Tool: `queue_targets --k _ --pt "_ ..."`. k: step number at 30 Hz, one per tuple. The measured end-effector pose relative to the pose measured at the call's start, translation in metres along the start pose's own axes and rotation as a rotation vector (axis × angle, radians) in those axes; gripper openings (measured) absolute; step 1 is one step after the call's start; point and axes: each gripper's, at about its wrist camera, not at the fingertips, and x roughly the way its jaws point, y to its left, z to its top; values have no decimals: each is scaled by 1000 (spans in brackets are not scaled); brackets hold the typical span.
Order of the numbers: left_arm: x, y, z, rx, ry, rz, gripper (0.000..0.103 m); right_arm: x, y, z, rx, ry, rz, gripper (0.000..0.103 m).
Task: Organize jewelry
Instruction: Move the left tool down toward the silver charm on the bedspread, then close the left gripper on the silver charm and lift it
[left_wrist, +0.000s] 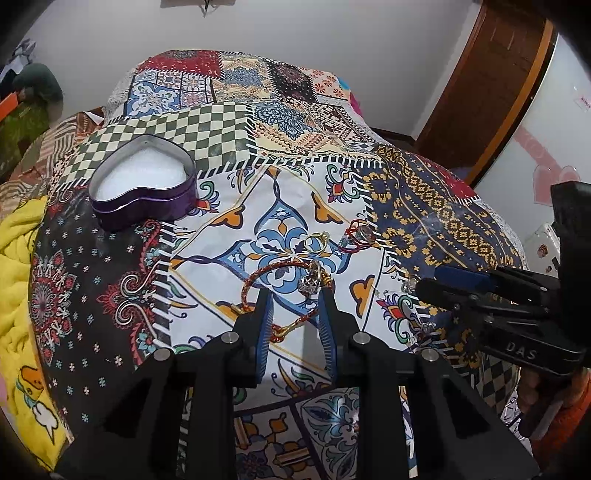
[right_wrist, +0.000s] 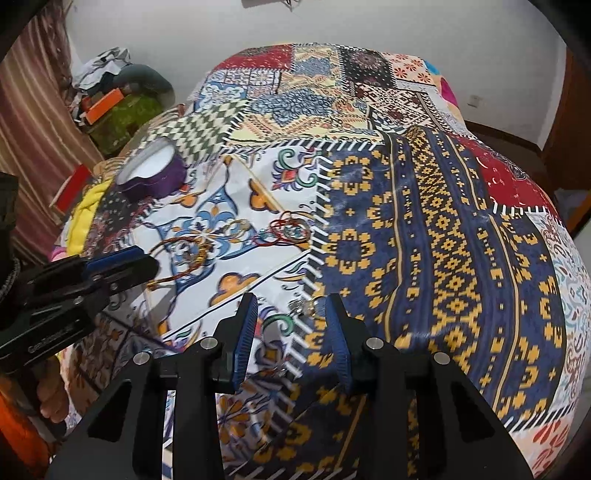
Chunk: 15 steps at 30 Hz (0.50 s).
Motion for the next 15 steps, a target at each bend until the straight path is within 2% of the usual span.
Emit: queue_targets --k 11,13,15 --pt "20 2 2 -11 33 -12 25 5 -6 0 -17 34 -34 31" --pt "23 2 3 -15 38 -13 25 7 -7 0 -39 47 -59 22" --pt "26 2 3 -16 42 -13 25 9 -8 -1 -58 60 -74 18"
